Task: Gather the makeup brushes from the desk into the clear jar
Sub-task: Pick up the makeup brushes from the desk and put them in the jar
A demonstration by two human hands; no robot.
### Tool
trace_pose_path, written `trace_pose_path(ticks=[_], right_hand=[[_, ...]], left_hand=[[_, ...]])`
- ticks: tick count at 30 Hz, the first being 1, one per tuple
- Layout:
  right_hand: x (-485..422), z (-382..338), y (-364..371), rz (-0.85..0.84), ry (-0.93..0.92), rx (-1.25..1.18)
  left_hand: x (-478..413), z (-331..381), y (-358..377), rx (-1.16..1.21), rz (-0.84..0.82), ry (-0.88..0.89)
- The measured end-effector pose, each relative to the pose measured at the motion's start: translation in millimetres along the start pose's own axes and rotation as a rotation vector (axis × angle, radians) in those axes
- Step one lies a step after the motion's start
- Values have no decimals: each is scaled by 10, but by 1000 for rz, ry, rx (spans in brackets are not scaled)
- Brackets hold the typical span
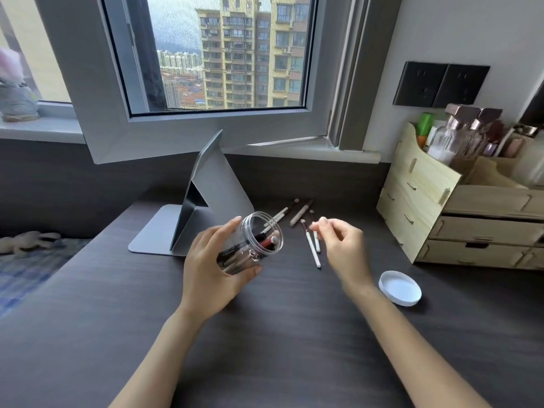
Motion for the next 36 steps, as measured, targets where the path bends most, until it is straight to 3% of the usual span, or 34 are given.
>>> trace_pose_path(ticks=[3, 10, 22, 29, 36], right_hand=[[-237, 399, -130, 40, 138, 412], [-462, 784, 236, -219, 337, 890], [-345, 767, 251, -479, 309, 918], [-1036, 490, 424, -186, 195, 649], [-1499, 786, 889, -182, 408, 552]], left_hand=[[-10, -20, 1, 18, 8, -15], [-8, -34, 6, 7, -2, -21], [-6, -43, 12, -1, -7, -25], [-27, -81, -11, 1, 23, -46], [-35, -131, -39, 26, 63, -71]])
Point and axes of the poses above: each hand's wrist, its own x-axis away from the middle knuckle, its own y-axis out of the palm, z = x × y, the point moved 8 cm from there along -x, towards the middle knuckle, and after that the axes turned 4 degrees about -z, right-handed, at the moved point
